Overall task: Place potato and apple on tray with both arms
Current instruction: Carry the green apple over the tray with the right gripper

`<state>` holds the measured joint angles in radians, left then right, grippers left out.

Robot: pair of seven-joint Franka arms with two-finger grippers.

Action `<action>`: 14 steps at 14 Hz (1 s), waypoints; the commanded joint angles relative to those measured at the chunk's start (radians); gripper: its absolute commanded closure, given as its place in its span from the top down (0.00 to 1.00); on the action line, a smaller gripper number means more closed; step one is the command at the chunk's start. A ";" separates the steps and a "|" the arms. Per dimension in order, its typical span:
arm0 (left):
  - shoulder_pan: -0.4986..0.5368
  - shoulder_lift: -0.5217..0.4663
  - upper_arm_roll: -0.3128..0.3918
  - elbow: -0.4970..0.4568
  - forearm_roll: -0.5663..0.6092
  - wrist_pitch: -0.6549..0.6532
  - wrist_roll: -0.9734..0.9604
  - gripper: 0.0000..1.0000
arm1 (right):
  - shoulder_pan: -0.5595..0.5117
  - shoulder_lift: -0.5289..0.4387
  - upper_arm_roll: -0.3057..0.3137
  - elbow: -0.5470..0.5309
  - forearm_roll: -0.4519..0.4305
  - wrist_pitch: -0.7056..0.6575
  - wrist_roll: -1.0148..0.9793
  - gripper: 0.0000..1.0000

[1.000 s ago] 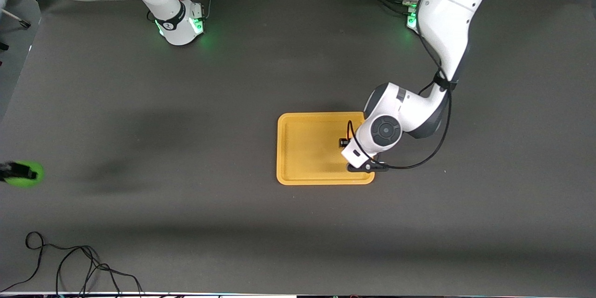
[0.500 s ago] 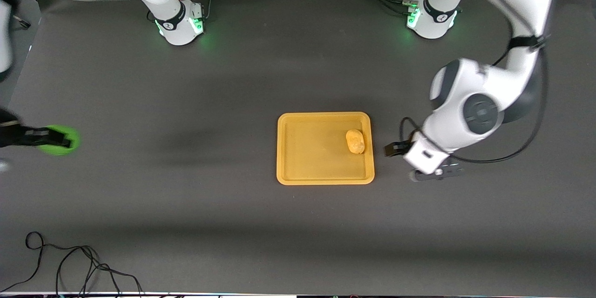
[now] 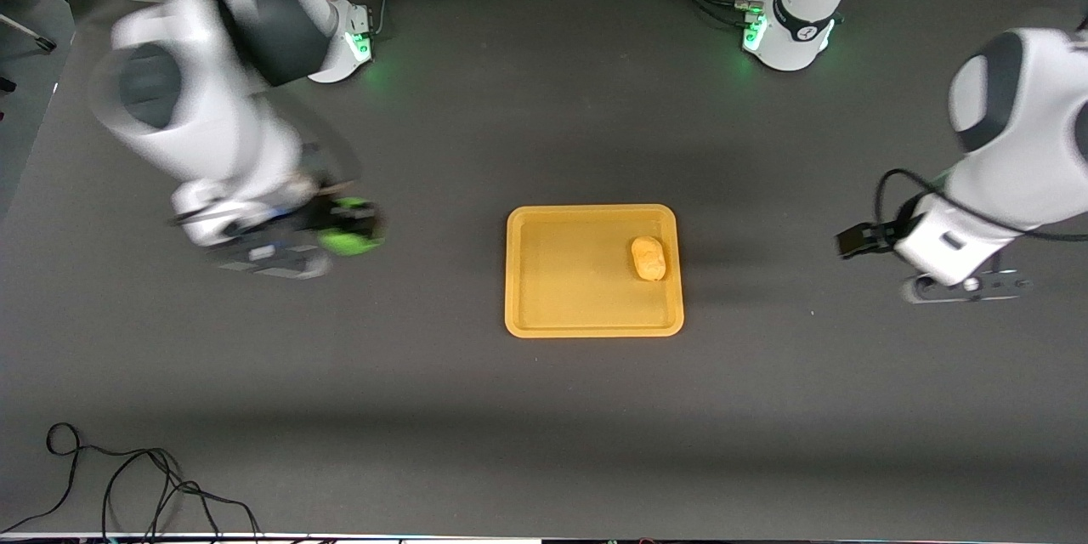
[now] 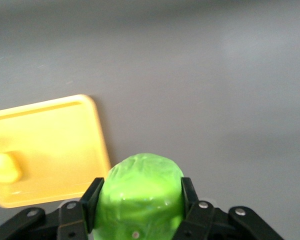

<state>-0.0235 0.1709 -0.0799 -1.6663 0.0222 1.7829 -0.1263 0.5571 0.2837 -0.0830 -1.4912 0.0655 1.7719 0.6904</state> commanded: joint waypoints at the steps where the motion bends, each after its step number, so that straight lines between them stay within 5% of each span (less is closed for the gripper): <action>1: 0.007 -0.080 -0.009 -0.009 0.015 -0.083 0.066 1.00 | 0.145 0.182 -0.017 0.185 0.033 0.001 0.234 0.42; 5: 0.045 -0.189 0.005 -0.093 -0.013 -0.039 0.162 1.00 | 0.269 0.406 -0.017 0.388 0.025 0.024 0.402 0.42; 9: 0.056 -0.228 0.009 -0.125 -0.013 -0.017 0.160 1.00 | 0.312 0.504 -0.020 0.310 0.017 0.268 0.405 0.42; 14: 0.097 -0.257 0.011 -0.176 -0.045 0.033 0.169 1.00 | 0.316 0.604 -0.024 0.290 -0.001 0.400 0.413 0.43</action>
<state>0.0458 -0.0395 -0.0679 -1.7873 0.0109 1.7719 0.0189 0.8563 0.8621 -0.0887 -1.2033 0.0770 2.1275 1.0798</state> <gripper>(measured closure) 0.000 0.330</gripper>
